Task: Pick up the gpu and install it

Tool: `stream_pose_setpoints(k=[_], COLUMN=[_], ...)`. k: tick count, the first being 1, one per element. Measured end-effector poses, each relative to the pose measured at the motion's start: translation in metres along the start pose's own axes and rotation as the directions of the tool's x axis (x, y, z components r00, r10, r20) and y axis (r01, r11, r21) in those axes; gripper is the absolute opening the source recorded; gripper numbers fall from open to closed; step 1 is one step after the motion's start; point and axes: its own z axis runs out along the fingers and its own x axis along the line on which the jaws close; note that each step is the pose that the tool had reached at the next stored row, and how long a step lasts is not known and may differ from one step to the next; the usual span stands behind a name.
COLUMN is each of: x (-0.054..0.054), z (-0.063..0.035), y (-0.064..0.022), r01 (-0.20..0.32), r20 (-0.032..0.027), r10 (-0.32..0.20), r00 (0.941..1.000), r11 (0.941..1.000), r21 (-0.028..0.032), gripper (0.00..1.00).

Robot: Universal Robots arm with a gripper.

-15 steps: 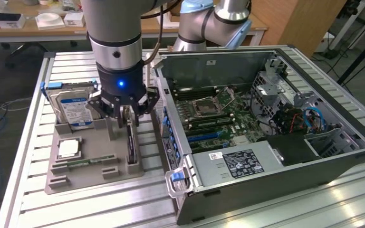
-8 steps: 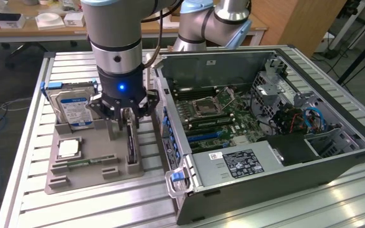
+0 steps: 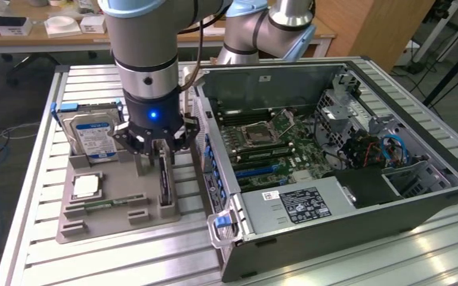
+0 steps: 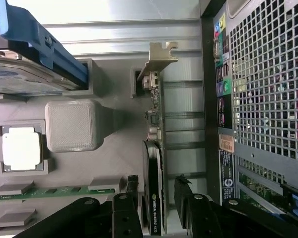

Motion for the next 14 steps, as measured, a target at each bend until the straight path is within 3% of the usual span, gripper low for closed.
stream_pose_setpoints(k=[14], x=[0.001], z=[0.0177], y=[-0.0008], r01=[0.0], r20=[0.0009], r10=[0.0], r00=[1.0], r11=[1.0], r21=[-0.0001], gripper=[0.43])
